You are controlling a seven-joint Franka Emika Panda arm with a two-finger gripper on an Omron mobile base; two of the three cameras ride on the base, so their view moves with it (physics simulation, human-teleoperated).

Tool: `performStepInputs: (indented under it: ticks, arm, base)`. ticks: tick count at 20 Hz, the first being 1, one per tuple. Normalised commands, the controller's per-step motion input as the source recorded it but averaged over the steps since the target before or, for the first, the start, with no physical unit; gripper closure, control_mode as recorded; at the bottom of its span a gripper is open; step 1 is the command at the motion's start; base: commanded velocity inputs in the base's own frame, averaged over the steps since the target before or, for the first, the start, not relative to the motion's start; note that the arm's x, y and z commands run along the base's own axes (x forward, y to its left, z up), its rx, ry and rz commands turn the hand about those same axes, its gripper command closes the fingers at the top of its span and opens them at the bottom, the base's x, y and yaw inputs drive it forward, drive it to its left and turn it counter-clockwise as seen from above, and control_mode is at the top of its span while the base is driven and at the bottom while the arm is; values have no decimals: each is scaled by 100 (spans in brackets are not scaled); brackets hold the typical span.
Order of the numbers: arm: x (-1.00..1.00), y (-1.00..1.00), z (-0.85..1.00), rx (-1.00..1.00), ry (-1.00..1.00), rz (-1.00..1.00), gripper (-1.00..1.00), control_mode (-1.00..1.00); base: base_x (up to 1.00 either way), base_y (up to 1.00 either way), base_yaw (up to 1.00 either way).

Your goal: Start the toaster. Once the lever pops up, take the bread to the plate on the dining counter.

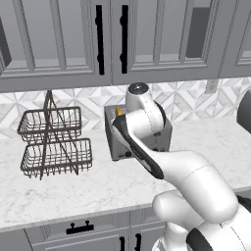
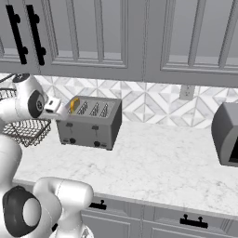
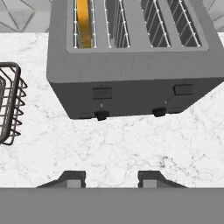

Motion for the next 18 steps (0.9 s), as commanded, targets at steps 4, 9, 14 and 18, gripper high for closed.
performStepInputs:
  ticks: [4,9,14,18]
  arm:
    - [34,3,-42,-4,-15,-18,100,-100]
    - [37,0,-28,0,-7,-14,100,-100]
    - [32,0,-14,0,-6,-2,100,-100]
    - [26,0,-2,0,-1,0,100,-100]
  base:
    - [0,0,0]
    - [0,0,0]
    - [0,0,0]
    - [0,0,0]
